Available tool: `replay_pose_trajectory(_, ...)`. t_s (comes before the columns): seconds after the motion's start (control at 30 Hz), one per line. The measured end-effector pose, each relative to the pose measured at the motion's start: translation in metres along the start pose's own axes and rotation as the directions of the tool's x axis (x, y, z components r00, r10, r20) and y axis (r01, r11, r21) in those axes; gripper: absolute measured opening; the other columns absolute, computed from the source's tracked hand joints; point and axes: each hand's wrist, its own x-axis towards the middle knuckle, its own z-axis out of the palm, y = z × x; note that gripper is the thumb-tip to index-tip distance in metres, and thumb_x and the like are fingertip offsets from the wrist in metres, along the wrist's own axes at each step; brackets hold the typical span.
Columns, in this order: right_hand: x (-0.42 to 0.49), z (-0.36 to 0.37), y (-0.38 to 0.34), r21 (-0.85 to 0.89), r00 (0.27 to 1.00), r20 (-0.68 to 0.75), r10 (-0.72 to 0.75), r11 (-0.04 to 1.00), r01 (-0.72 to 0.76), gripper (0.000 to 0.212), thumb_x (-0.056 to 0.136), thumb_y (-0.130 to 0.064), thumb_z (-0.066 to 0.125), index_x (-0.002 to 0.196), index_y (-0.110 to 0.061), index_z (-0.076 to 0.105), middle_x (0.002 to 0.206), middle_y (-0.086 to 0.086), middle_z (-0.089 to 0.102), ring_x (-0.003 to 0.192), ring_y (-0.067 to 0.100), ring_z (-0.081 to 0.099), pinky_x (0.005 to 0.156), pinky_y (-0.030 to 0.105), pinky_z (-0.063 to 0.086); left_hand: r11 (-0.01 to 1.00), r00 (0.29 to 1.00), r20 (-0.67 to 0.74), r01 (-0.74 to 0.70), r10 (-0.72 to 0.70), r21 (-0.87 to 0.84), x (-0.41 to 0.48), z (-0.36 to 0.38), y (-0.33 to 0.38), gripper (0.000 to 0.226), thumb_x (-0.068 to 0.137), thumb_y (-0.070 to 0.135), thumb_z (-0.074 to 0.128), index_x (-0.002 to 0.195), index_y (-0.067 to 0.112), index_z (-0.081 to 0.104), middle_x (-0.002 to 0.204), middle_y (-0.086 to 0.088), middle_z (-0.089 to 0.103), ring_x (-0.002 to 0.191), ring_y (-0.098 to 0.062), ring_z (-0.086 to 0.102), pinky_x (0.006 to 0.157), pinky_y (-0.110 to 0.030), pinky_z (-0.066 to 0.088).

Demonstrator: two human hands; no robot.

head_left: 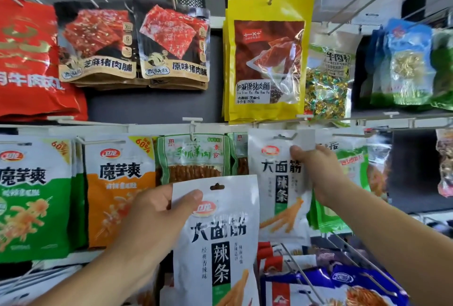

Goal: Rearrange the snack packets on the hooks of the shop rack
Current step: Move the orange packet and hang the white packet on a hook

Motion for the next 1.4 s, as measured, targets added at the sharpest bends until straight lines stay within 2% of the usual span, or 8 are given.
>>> replay_pose_trajectory(0.13,-0.007,-0.010,-0.017,-0.011,1.000,-0.017,-0.013,1.000,0.013,0.005,0.095,-0.005,0.067,0.094,-0.010,0.068,0.063,0.007,0.078,0.061,0.030,0.074,0.071,0.048,0.063,1.000,1.000,-0.004,0.003,-0.003,0.006,-0.003,-0.004,0.000,0.013,0.094,0.028,0.070,0.099,0.023,0.081,0.094,0.015,0.082,0.089,-0.005,0.077,0.088,-0.032,0.057)
replay_pose_trajectory(0.47,-0.062,-0.033,-0.044,0.123,0.992,0.130,-0.012,0.992,-0.005,0.023,0.095,-0.023,0.073,0.115,-0.012,0.071,0.099,0.011,0.083,0.078,0.027,0.080,0.065,0.039,0.063,0.997,0.970,0.242,0.007,0.013,-0.080,-0.019,-0.009,0.036,0.019,0.095,0.019,0.064,0.106,0.013,0.079,0.103,-0.004,0.083,0.099,-0.020,0.079,0.084,-0.034,0.058)
replay_pose_trajectory(0.6,-0.107,-0.028,-0.053,0.152,0.984,0.173,-0.045,0.988,0.019,0.016,0.095,-0.018,0.072,0.106,-0.006,0.072,0.089,0.019,0.081,0.070,0.034,0.079,0.063,0.048,0.065,0.995,0.990,0.105,-0.097,0.099,-0.025,-0.026,0.002,0.050,0.017,0.098,0.028,0.066,0.107,0.022,0.079,0.099,0.006,0.083,0.096,-0.016,0.079,0.091,-0.046,0.061)
replay_pose_trajectory(0.73,-0.144,0.003,-0.055,0.157,0.950,0.309,0.041,0.983,-0.094,0.020,0.102,-0.027,0.063,0.110,-0.008,0.065,0.071,0.004,0.080,0.059,0.016,0.076,0.061,0.033,0.056,0.994,0.994,-0.019,-0.105,0.104,-0.039,-0.030,0.009,0.051,0.011,0.097,0.033,0.067,0.103,0.027,0.075,0.094,0.016,0.082,0.089,-0.005,0.078,0.089,-0.041,0.063)
replay_pose_trajectory(0.97,-0.172,0.063,-0.031,0.189,0.896,0.425,0.128,0.955,-0.226,0.035,0.108,-0.039,0.046,0.112,-0.019,0.075,0.099,0.005,0.083,0.082,0.020,0.081,0.068,0.036,0.058,0.996,0.985,-0.152,-0.069,0.076,0.049,-0.037,-0.029,0.037,0.024,0.093,0.025,0.074,0.102,0.045,0.064,0.113,0.004,0.074,0.102,-0.016,0.072,0.092,-0.041,0.059)
replay_pose_trajectory(1.13,-0.128,0.102,-0.021,-0.072,0.986,0.167,-0.011,0.997,0.024,0.022,0.100,-0.033,0.066,0.110,-0.014,0.072,0.109,0.007,0.076,0.106,0.032,0.070,0.086,0.040,0.052,1.000,0.983,-0.181,-0.010,0.014,0.024,-0.036,-0.072,0.025,0.043,0.092,0.013,0.076,0.122,0.041,0.063,0.125,0.010,0.072,0.110,-0.006,0.071,0.103,-0.034,0.053)
replay_pose_trajectory(1.27,-0.077,0.131,-0.025,-0.273,0.992,0.119,-0.041,0.959,0.072,0.072,0.088,-0.031,0.082,0.148,-0.014,0.046,0.144,0.010,0.054,0.123,0.030,0.056,0.094,0.036,0.042,0.999,0.985,-0.172,0.023,-0.015,0.043,-0.034,-0.093,0.018,0.047,0.085,0.033,0.080,0.129,0.032,0.064,0.125,0.013,0.073,0.120,-0.013,0.067,0.109,-0.040,0.047)
replay_pose_trajectory(1.4,-0.058,0.145,-0.025,-0.235,0.989,0.147,0.031,0.972,0.005,0.081,0.082,-0.028,0.089,0.147,-0.007,0.046,0.125,0.011,0.065,0.105,0.028,0.062,0.089,0.036,0.042,0.999,0.971,-0.240,0.002,0.010,0.046,-0.027,-0.104,0.019,0.042,0.092,0.023,0.075,0.128,0.033,0.057,0.120,0.015,0.068,0.117,-0.014,0.064,0.105,-0.034,0.045)
